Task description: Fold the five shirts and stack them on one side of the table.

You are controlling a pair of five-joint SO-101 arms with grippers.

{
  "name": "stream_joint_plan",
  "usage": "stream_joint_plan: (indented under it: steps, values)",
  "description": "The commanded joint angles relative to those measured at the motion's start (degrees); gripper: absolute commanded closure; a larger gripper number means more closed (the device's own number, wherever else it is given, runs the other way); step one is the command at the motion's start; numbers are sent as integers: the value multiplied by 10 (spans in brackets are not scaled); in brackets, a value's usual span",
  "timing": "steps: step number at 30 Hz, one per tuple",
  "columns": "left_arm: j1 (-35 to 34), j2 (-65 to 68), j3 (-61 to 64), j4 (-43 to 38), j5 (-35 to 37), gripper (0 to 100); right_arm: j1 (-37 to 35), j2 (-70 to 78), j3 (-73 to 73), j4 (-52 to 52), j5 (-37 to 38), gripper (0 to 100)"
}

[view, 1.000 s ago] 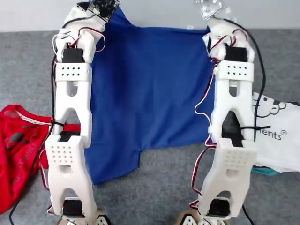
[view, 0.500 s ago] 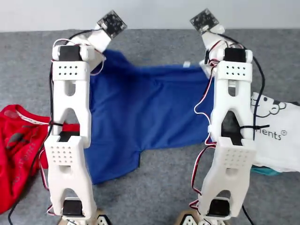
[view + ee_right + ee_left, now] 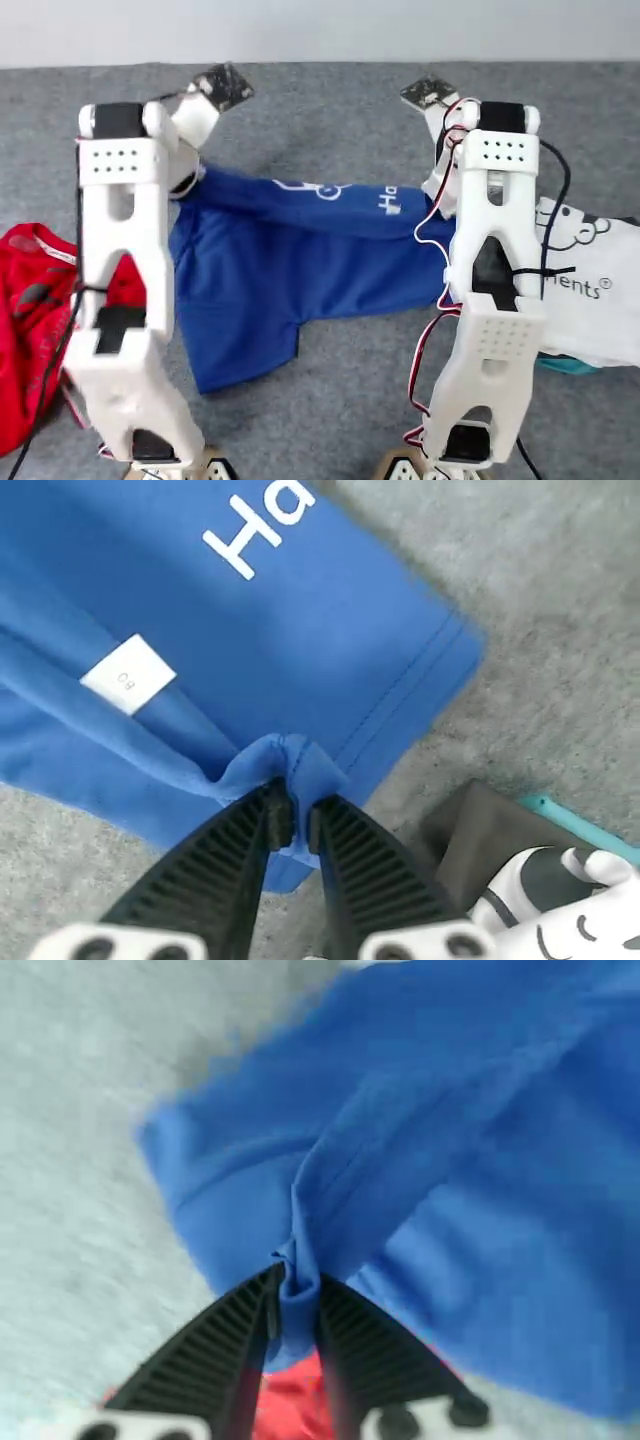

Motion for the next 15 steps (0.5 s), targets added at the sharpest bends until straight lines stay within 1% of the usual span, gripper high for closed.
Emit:
stream_joint_plan:
  steps: [1,5,8,12,15]
  values:
    - [3,-124,143,13,-14,986,15,-51,-5,16,6,987]
    - [2,-170,256,-6,-15,985,29,-48,16,17,40,987]
    - [3,-181,305,-7,-17,985,29,-51,33,24,55,987]
    - [0,-182,342,-7,-36,985,32,-51,36,28,62,988]
    - [-3,-182,347,-6,-39,985,34,-51,37,29,62,988]
